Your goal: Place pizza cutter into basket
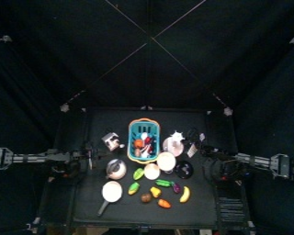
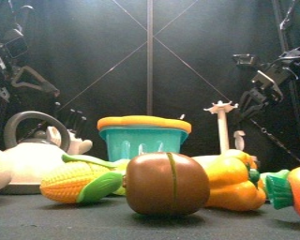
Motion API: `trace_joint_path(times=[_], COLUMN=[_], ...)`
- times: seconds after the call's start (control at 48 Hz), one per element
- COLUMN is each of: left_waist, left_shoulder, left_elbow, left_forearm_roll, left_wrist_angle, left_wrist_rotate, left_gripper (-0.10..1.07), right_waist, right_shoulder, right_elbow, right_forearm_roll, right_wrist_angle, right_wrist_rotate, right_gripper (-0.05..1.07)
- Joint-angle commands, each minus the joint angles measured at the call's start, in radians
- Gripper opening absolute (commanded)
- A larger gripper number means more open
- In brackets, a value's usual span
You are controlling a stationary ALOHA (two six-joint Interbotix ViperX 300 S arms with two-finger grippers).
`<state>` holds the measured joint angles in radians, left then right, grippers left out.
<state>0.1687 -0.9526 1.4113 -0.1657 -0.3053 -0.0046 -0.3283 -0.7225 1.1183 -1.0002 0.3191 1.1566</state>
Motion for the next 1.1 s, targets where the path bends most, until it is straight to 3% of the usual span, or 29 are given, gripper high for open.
trace_joint_path(times=[0.0, 0.792, 1.083], left_waist=[0.002, 0.002, 0.002], left_shoulder=[0.006, 0.006, 0.005], left_elbow=[-0.014, -0.015, -0.015], left_forearm_roll=[-0.002, -0.008, -0.009], left_wrist_angle=[-0.011, -0.011, -0.011], left_wrist_rotate=[0.0, 0.0, 0.0], left_gripper=[-0.02, -0.02, -0.02], right_waist=[0.009, 0.08, 0.227], right_shoulder=[-0.002, -0.077, -0.106], right_elbow=[-0.014, -0.008, -0.029], right_forearm_roll=[-0.002, 0.058, 0.118], right_wrist_angle=[-0.002, 0.147, 0.219], right_wrist_rotate=[0.002, -0.002, 0.0], right_gripper=[0.54, 0.54, 0.54])
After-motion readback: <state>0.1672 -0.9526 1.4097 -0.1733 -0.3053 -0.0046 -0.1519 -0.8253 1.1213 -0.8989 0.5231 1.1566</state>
